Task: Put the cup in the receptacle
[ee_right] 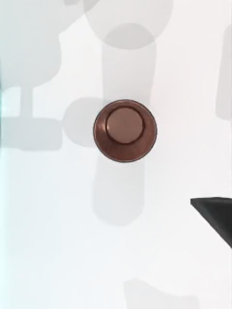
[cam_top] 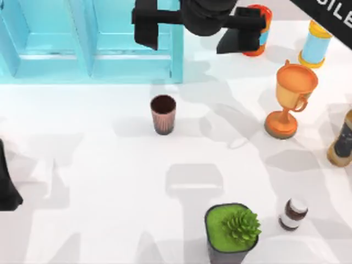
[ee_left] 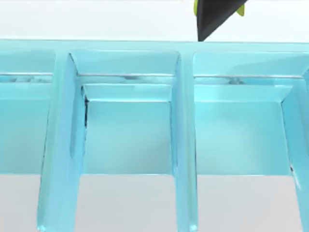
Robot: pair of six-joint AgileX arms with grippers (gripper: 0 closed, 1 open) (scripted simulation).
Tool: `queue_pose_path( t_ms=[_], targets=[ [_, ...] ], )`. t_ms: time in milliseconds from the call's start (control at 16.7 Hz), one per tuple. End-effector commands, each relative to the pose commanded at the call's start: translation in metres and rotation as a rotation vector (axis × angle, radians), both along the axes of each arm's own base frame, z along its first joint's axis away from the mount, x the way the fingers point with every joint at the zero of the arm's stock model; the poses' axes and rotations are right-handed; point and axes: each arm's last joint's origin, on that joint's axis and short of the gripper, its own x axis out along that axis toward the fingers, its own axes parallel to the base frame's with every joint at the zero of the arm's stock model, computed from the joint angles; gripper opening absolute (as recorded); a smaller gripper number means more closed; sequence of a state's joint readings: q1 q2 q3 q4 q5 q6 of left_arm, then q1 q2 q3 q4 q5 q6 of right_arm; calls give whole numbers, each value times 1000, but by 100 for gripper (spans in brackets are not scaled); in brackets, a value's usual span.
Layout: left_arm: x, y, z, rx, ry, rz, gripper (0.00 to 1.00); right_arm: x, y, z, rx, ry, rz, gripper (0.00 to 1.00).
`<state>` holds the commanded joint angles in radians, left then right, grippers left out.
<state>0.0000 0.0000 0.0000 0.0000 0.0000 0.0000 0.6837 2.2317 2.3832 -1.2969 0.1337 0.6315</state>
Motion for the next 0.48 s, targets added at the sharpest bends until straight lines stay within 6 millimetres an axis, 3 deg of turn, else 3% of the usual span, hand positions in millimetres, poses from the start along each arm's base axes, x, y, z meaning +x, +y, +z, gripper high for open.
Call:
queue_pose_path(
  t_ms=[300, 480],
  targets=[
    [0, 0, 0, 0, 0, 0, 100, 17, 34, -61, -122, 96, -61, 100],
    [0, 0, 0, 0, 0, 0, 100, 19, 40, -76, -151, 117, -71, 100]
  ],
)
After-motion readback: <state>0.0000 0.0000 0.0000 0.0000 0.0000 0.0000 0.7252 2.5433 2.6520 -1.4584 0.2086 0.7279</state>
